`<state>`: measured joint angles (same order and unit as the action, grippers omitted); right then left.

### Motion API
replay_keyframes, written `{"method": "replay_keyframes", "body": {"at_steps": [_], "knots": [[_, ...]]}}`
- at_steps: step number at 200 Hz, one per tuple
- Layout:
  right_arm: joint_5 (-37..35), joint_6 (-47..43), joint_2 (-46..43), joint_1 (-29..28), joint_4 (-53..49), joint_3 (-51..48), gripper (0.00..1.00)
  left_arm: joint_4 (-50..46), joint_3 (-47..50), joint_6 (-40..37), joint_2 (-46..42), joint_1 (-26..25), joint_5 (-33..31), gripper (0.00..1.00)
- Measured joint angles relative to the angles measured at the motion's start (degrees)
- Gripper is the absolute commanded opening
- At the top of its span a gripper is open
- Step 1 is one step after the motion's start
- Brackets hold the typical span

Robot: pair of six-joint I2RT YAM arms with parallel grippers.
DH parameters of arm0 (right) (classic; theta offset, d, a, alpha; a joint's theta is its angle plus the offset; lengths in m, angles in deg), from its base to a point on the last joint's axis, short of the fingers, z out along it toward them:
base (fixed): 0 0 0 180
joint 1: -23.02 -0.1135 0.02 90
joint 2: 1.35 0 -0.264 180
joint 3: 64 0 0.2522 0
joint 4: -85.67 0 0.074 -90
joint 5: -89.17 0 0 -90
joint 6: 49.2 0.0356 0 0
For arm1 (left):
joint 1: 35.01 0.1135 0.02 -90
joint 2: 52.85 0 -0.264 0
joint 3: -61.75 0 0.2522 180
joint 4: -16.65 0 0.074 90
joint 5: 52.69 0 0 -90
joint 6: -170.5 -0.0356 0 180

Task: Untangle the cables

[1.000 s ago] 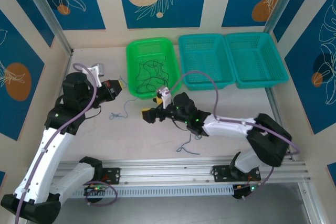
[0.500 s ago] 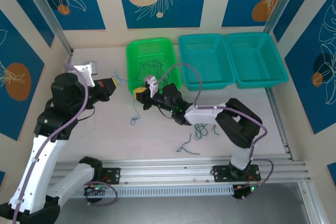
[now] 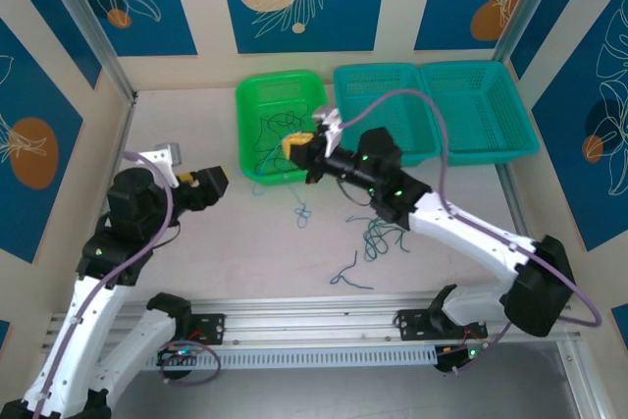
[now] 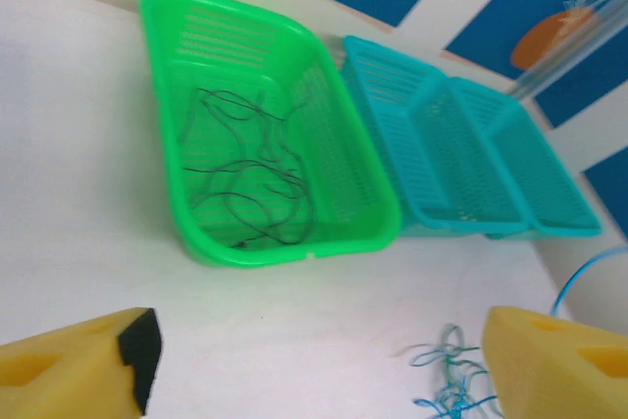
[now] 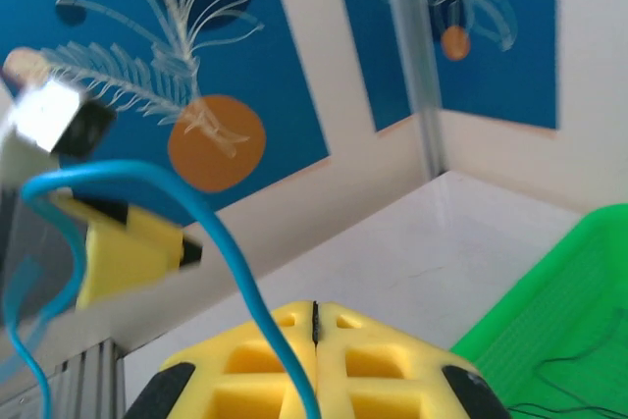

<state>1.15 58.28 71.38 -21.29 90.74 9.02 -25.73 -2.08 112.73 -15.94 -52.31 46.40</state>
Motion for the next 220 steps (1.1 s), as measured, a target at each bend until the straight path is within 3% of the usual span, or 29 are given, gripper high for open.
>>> {"method": "replay_keyframes", "body": {"at_steps": [47,90,116,139,151,167,176,196,220], "knots": [[-1.62,0.9,-5.07,8.39,-13.81,12.26,0.0,11.17,11.8,9.46,-1.33,-2.93,10.8,0.95],[-3.34,4.61,-0.31,23.82,-21.66,25.66,0.0,20.06,14.93,12.76,6.84,-21.92,9.18,0.95],[-3.39,7.28,9.9,32.35,-26.77,34.82,0.0,23.3,14.93,12.85,14.36,-31.78,5.09,0.95],[-3.04,9.01,20.24,36.09,-31.36,41.11,0.0,24.44,14.93,12.61,17.73,-37.29,0.72,0.95],[-3.15,10.05,25.11,37.2,-33.99,42.84,0.1,24.9,14.93,12.39,18.38,-38.66,-0.92,0.95],[-3.52,12.52,30.62,38.03,-37.44,43.3,0.47,24.79,14.88,12.2,18.36,-39.56,-2.71,0.95],[-3.91,13.46,33.14,38.27,-39.69,43.41,0.59,24.76,14.86,12.0,18.23,-39.82,-3.67,0.95],[-5.2,15.63,37.99,38.45,-45.51,43.89,0.7,24.3,14.86,11.1,17.2,-39.91,-5.31,0.95],[-6.47,17.16,39.34,38.45,-50.93,43.87,0.7,23.3,14.82,10.27,15.23,-40.0,-6.73,0.95]]}}
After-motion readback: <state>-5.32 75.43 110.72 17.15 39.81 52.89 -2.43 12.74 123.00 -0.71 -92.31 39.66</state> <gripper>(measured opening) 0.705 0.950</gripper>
